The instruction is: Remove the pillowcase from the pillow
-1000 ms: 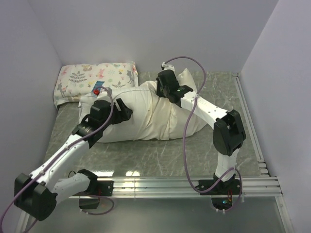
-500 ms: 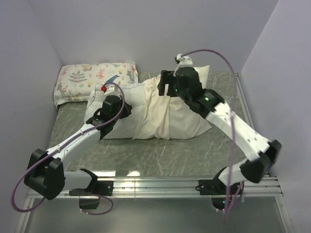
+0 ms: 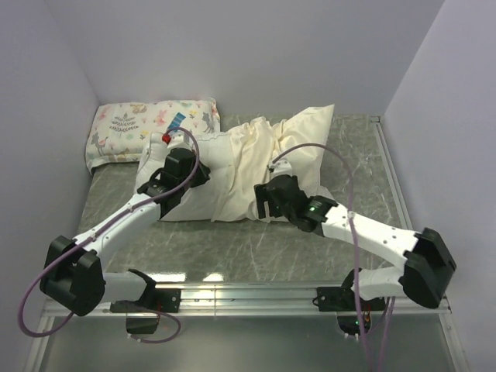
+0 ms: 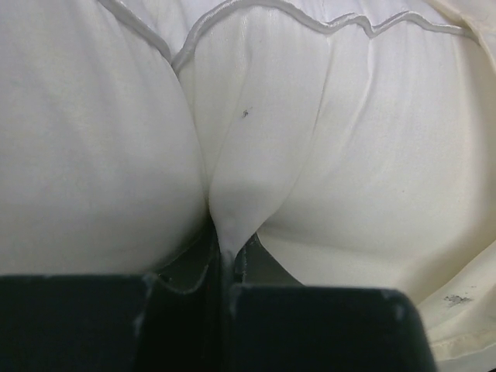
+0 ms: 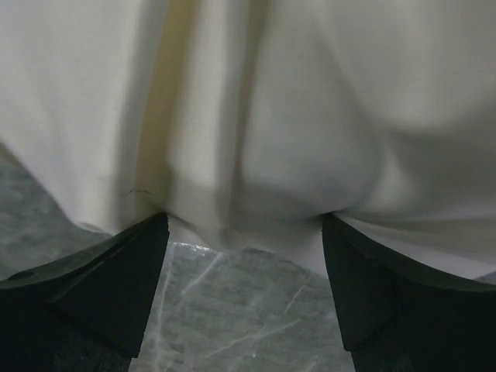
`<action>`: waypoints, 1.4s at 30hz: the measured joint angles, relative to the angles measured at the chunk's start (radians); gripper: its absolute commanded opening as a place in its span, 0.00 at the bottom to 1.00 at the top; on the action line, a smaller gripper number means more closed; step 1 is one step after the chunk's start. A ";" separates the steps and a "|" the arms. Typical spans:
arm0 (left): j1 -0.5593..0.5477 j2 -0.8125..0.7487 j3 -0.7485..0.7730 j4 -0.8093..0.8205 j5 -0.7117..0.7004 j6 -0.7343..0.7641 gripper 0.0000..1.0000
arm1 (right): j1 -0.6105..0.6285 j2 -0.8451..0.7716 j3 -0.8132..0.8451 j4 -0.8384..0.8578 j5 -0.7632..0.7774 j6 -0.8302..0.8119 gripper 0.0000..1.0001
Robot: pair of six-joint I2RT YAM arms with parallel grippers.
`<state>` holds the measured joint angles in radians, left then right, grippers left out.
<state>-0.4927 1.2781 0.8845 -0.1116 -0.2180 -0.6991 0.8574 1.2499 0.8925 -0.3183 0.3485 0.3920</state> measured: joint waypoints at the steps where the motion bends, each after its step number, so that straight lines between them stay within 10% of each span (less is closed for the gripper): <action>1: 0.000 -0.003 0.002 -0.006 0.000 0.001 0.00 | 0.006 0.038 -0.005 0.002 0.002 0.003 0.75; 5: 0.000 -0.039 0.002 -0.048 -0.008 0.007 0.00 | 0.017 0.099 0.010 -0.006 0.064 0.026 0.01; 22: 0.399 -0.251 0.079 -0.381 0.277 0.115 0.00 | -0.512 -0.283 0.120 -0.246 -0.105 0.089 0.00; 30: 0.422 -0.190 0.143 -0.414 0.302 0.182 0.78 | -0.536 -0.323 0.173 -0.326 -0.163 0.079 0.00; 42: -0.229 -0.161 0.259 -0.445 -0.066 0.114 0.97 | -0.425 -0.242 0.095 -0.258 -0.096 0.082 0.00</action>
<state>-0.7212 1.1175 1.1435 -0.5568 -0.2836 -0.5846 0.4328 1.0080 0.9874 -0.5762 0.2527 0.4740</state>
